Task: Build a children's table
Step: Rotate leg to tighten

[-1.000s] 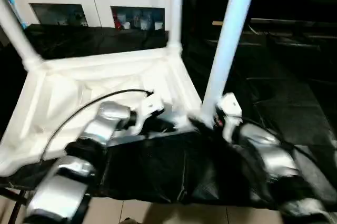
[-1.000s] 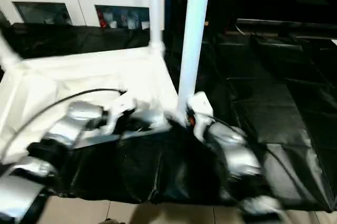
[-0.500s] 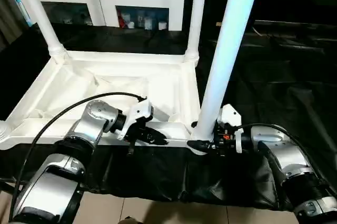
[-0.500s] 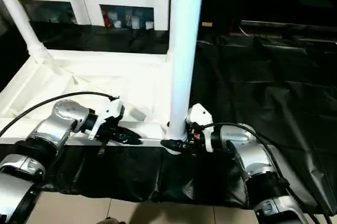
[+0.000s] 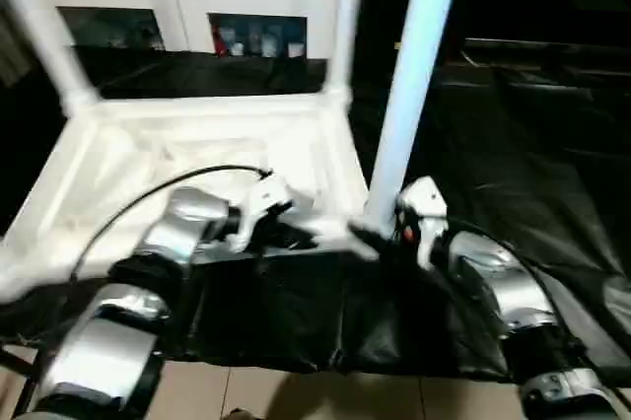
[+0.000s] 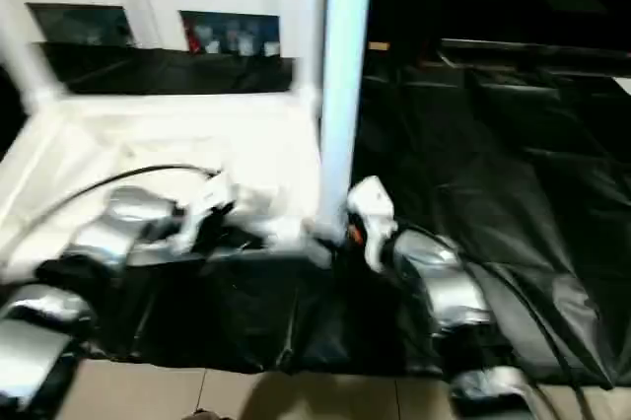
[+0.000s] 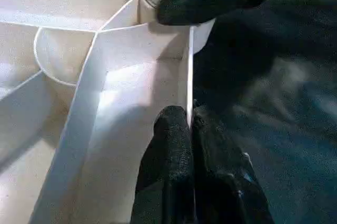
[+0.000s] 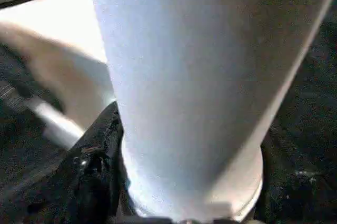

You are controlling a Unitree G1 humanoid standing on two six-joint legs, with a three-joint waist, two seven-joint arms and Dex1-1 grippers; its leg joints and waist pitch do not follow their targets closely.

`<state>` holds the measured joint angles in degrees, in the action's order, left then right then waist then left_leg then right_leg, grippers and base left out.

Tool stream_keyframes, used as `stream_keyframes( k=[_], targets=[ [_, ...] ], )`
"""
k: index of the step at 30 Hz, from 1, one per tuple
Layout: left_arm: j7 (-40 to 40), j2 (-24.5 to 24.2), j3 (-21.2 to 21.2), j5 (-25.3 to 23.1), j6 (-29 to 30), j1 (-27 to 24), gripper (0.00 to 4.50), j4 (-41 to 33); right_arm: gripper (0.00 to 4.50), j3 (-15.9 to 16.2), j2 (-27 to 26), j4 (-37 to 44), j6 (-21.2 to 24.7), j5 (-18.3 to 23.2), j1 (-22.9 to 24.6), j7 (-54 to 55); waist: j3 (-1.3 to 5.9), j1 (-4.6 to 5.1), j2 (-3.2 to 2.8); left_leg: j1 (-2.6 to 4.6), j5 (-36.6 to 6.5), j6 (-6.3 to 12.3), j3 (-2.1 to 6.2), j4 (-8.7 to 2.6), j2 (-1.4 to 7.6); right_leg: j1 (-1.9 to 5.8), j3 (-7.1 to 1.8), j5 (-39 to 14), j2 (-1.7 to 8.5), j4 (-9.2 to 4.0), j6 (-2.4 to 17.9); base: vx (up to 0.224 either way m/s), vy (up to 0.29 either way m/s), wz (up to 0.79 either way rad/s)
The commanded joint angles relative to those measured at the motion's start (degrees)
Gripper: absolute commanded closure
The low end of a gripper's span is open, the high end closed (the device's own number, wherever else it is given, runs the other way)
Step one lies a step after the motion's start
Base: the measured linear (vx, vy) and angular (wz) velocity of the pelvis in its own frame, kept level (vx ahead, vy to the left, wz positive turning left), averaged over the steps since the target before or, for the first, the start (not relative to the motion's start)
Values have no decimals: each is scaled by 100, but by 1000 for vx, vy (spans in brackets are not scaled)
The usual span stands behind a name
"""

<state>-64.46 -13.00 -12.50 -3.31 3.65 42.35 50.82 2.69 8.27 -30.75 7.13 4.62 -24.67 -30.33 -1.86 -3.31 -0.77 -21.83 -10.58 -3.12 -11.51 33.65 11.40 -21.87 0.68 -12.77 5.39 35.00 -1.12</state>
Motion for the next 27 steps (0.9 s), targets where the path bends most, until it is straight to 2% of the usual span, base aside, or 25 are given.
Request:
stream_keyframes(
  k=[1,3,5,7,8,10,13,15,16,20,22,25,27],
  targets=[
    [364,522,-144,30,225,-109,450,-37,176,159,-308,-253,131,-200,-43,661,236,15,39,143,-1507,-185,100,-509,171,102,-117,-983,242,-464,1225,0,0,0],
    [527,643,-132,30,287,-114,450,-72,176,169,-429,-272,103,-224,-35,819,249,4,27,137,-1317,-98,89,-486,162,113,-115,-658,225,-450,1217,0,0,0],
    [813,863,-153,-4,370,-138,450,-154,176,221,-747,-199,-127,-306,27,1057,256,-3,22,117,-1192,-48,89,-478,152,127,-111,-442,217,-431,1202,0,0,0],
    [856,894,-168,-16,377,-148,450,-173,120,254,-800,-168,-235,-330,49,1074,256,-14,19,120,-1162,3,85,-473,148,128,-107,-354,212,-431,1191,0,0,0],
    [823,876,-183,-23,371,-185,450,-223,106,230,-790,-145,-332,-268,67,1024,256,-20,0,126,-1232,8,85,-475,151,125,-107,-421,215,-441,1180,0,0,0],
    [774,832,-183,-47,372,-227,450,-286,98,188,-746,-141,-371,-235,62,959,250,-18,7,117,-1315,19,91,-485,157,132,-106,-484,214,-448,1161,0,0,0],
    [310,576,-202,-7,111,-315,450,-355,64,251,-397,-50,-530,-130,47,342,263,-12,11,101,-1268,87,99,-475,152,159,-99,-406,213,-437,1151,0,0,0],
    [16,434,-246,19,-36,-354,450,-391,64,322,-204,15,-556,-73,65,-148,268,-6,12,93,-1139,143,93,-459,150,159,-101,-181,213,-415,1183,0,0,0],
    [-104,368,-266,25,-87,-369,450,-407,64,365,-109,51,-543,-45,79,-385,277,-12,21,84,-983,268,85,-427,138,183,-92,91,206,-393,1253,0,0,0],
    [-731,4,-313,18,-270,-333,450,-329,64,694,459,360,-553,164,250,-1852,285,-52,15,78,-709,501,63,-382,156,200,-80,532,203,-342,1397,0,0,0],
    [-815,-66,-312,-4,-336,-301,450,-275,64,742,566,438,-512,228,285,-2125,286,-67,25,79,-701,526,53,-376,165,201,-65,601,192,-321,1460,0,0,0],
    [-1295,-245,-273,62,-478,-216,450,-198,64,890,906,548,-415,362,325,-3045,267,-83,27,95,-947,501,50,-389,178,189,-60,205,201,-352,1535,0,0,0],
    [-1404,-288,-284,63,-545,-198,450,-186,64,943,983,552,-412,369,321,-3223,262,-96,18,100,-1044,450,52,-401,198,175,-68,9,213,-358,1546,0,0,0]
  ],
)
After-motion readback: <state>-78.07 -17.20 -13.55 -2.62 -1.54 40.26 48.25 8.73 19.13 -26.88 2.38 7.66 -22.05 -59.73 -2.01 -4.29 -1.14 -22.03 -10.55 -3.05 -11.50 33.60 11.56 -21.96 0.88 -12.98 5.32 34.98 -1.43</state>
